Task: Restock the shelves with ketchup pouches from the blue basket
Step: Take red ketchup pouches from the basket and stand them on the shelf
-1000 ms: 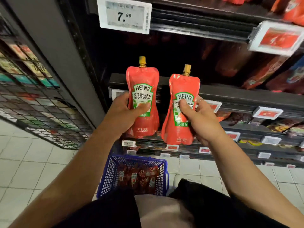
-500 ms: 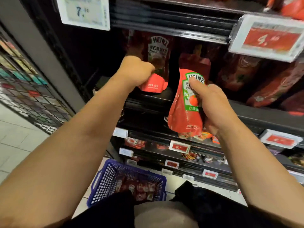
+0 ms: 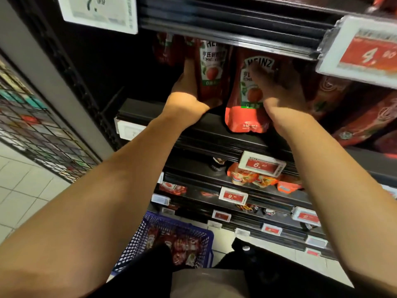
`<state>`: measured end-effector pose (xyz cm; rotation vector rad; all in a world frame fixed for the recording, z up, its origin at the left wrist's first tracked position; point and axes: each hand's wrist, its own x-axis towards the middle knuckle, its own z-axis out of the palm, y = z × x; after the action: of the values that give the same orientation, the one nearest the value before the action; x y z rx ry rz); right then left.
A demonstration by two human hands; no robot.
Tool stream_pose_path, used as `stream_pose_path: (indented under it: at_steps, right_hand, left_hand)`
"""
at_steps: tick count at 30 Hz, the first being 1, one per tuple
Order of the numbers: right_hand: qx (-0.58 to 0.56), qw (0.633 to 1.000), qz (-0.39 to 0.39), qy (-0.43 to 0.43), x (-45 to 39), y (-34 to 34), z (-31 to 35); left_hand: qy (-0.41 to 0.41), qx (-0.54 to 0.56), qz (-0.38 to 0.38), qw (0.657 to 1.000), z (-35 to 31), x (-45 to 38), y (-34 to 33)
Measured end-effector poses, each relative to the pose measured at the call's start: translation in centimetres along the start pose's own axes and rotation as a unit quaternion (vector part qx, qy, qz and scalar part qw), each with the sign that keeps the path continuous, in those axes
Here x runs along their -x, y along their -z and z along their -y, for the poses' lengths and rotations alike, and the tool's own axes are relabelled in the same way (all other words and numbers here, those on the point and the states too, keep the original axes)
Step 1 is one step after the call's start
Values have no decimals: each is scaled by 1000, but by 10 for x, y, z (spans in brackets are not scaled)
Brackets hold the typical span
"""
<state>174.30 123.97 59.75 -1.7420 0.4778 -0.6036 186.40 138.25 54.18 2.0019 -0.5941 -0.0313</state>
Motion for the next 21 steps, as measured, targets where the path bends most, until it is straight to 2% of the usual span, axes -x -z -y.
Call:
stream_pose_path:
  at_steps: [4,7,12,14,18,21]
  right_hand:
    - [32,998,-19,44,-24,-6,-7]
    - [43,996,0,82,-39,-13,-20]
    - [93,995,35,6,-39,-16,-35]
    - [145,989,9,1,-32,-16,-40]
    - [289,950,-113,29,-21,-26,-45]
    - [306,942,-125,55,-26,-32,-45]
  left_hand:
    - [1,-37,-28,999,-3,-2,2]
    - [16,-46,-29,998,-3,-6,3]
    - [32,-92,-33,995,-1,-11,2]
    - [40,-115,-42,992,1,-11,0]
    - [48,-134,-71,987,1,-15,-7]
    - [49,-157,-75,983,-3,-28,-11]
